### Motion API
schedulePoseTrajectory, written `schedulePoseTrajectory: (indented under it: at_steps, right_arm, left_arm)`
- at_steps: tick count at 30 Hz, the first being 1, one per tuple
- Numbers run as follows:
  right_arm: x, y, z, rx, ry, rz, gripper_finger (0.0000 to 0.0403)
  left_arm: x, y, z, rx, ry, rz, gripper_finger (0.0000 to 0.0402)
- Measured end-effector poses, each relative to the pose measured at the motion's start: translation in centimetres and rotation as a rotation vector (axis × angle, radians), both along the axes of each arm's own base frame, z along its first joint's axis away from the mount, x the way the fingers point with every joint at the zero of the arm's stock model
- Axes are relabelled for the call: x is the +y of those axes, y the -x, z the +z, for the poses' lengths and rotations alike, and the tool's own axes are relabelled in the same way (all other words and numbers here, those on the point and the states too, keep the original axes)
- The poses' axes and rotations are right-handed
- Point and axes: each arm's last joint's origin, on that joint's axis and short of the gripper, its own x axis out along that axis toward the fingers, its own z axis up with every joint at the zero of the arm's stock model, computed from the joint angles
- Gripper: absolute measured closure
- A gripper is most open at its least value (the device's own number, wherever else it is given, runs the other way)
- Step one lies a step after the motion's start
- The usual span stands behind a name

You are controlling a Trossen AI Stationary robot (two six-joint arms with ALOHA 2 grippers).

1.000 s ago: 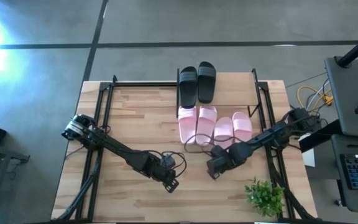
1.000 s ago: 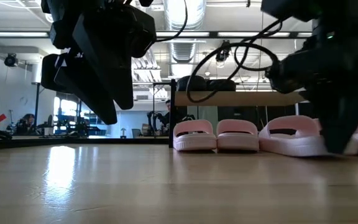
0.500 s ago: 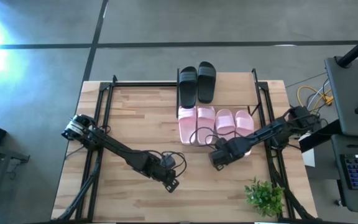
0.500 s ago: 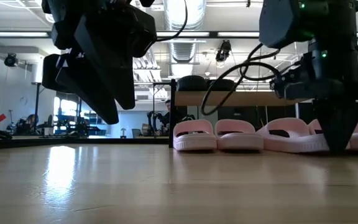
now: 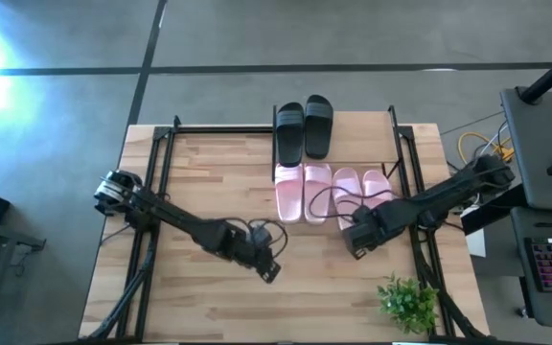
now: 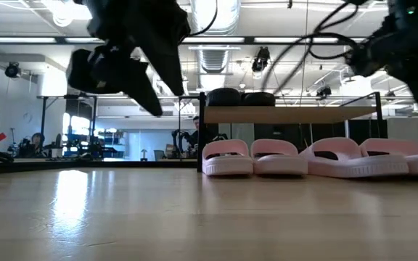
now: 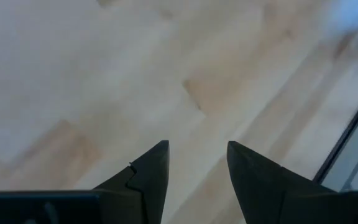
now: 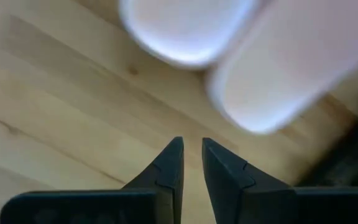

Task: Pick and place slides into the shelf
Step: Adjust the pink slides under the shelf

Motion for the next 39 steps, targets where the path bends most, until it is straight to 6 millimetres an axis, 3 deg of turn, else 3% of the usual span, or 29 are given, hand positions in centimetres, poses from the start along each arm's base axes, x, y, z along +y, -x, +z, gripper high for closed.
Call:
schedulePoseTrajectory:
  at_steps: [3,8,16,20,24,31,39]
  right_arm:
    - [-0.4,1.3,-0.3,0.049,-0.055,-0.018,0.0351]
    - [-0.8,3.1,-2.8,0.149,-0.080,-0.039,0.0351]
    - [-1.3,3.9,-5.4,0.118,-0.036,-0.025,0.0351]
    - [-1.6,4.6,-5.2,0.178,-0.001,-0.026,0.0351]
    - [-1.9,5.2,-4.4,0.176,0.031,-0.031,0.0351]
    - [-3.7,5.0,-3.5,0.094,0.086,-0.207,0.0351]
    - [-5.9,4.5,-3.5,0.095,0.126,-0.375,0.0342]
  left_arm:
    - [1.6,-0.1,0.4,-0.012,-0.001,0.039,0.0254]
    - [3.6,-0.5,0.8,-0.026,-0.035,0.058,0.0254]
    - [6.4,-0.2,-0.2,0.070,-0.057,0.135,0.0254]
    - [7.8,0.8,-1.7,0.138,-0.044,0.180,0.0254]
    - [8.8,1.5,-2.0,0.110,0.000,0.189,0.0254]
    - [10.9,2.4,-2.9,-0.095,0.100,0.270,0.0254]
    - [12.4,4.2,-4.8,-0.084,0.143,0.385,0.0254]
